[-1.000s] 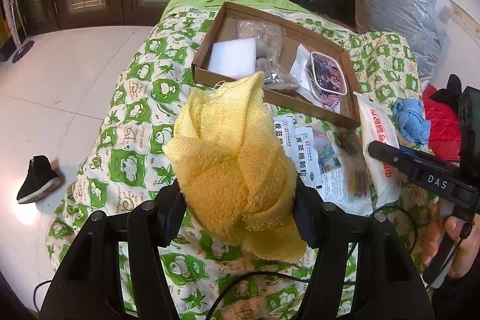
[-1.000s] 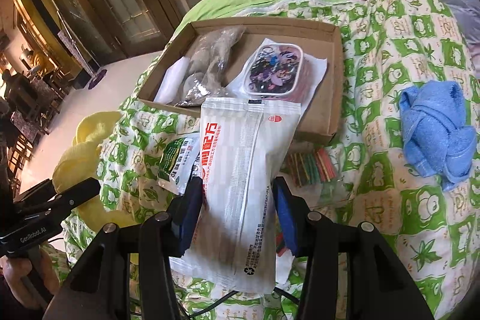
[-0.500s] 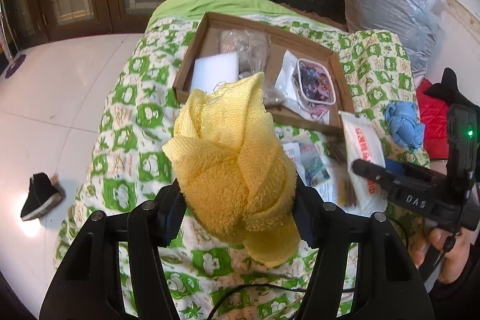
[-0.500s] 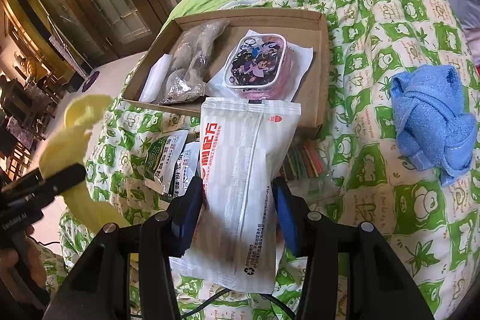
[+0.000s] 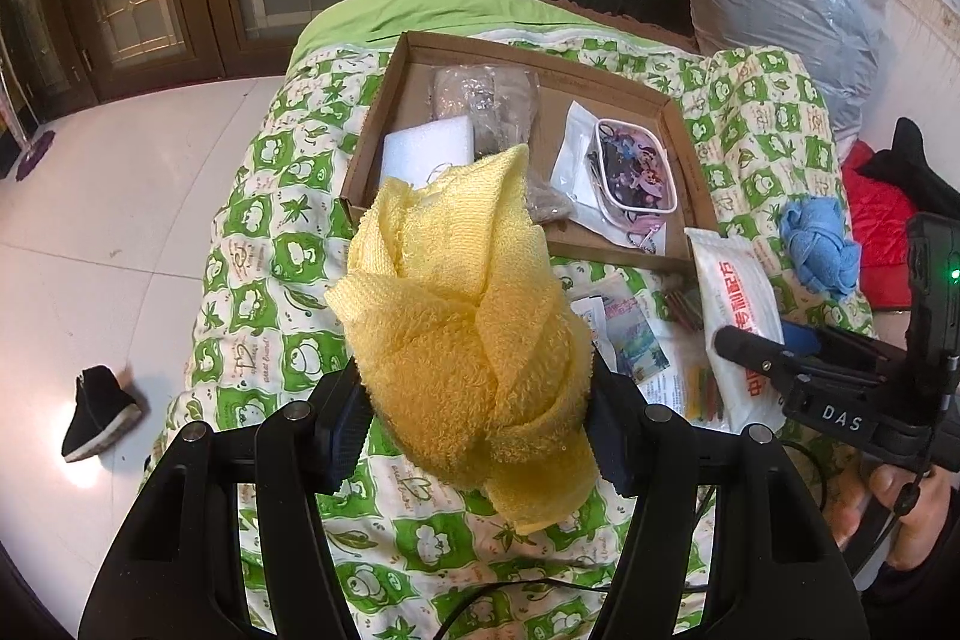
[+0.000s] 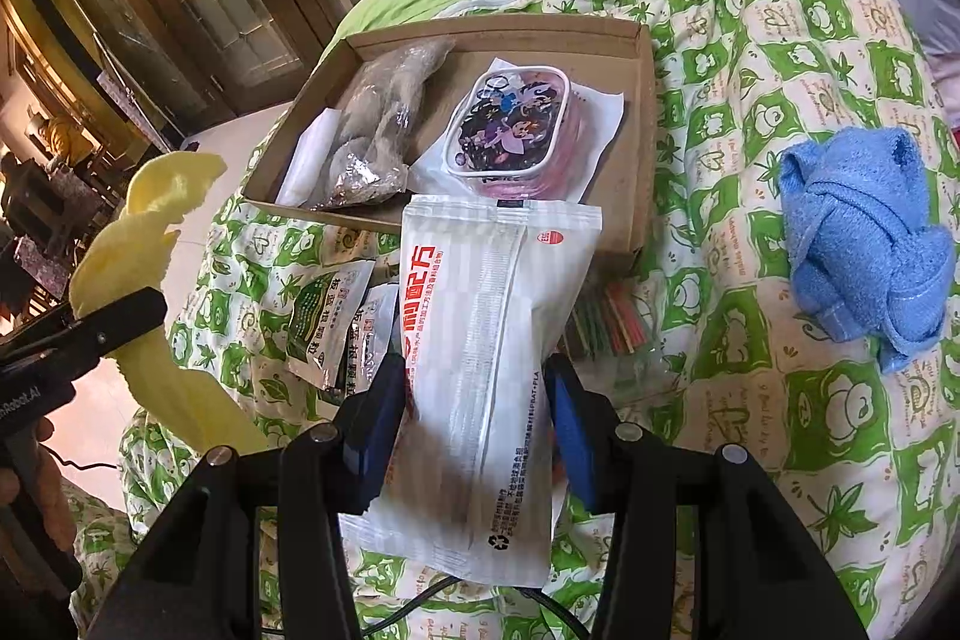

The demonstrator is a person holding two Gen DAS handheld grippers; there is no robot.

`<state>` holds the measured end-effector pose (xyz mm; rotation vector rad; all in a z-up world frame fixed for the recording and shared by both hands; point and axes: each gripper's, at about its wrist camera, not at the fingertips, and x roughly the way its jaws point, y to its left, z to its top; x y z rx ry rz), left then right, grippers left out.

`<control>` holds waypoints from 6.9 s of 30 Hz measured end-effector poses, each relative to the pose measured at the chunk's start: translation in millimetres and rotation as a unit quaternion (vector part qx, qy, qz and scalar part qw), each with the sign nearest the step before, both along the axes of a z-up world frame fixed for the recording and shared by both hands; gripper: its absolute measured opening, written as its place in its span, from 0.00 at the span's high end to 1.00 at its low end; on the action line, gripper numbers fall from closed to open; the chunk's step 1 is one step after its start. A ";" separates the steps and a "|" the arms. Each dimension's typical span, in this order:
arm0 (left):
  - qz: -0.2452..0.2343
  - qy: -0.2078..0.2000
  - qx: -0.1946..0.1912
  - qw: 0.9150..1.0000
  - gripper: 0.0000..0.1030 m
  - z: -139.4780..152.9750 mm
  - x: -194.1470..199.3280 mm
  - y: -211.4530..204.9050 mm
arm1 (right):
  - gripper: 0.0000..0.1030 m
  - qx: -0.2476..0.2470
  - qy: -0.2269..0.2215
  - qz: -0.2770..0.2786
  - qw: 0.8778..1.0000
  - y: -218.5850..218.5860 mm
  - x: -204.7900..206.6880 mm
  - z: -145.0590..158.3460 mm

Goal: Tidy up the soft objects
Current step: 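Carry the yellow towel and white packet over the box with both tools, then lower the towel and white packet into the box and open both tools, then grasp the green-printed herbal packet with the left tool, then grasp the Dole prune bag with the right tool while the left tool holds the green packet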

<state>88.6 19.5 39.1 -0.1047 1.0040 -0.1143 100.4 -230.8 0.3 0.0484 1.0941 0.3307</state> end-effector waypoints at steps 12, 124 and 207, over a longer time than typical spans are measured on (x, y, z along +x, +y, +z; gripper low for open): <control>-0.002 -0.007 0.016 1.000 0.40 11.1 8.7 4.2 | 0.54 -0.005 -0.008 -0.008 1.000 -4.5 8.9 8.3; 0.007 0.049 0.063 0.997 0.22 -70.9 -17.1 -14.7 | 0.00 -0.042 0.007 0.009 0.999 2.2 -8.9 -39.0; -0.026 0.096 -0.023 0.995 0.41 -106.9 -55.2 10.2 | 0.21 -0.112 0.062 0.071 0.989 99.6 58.1 -73.7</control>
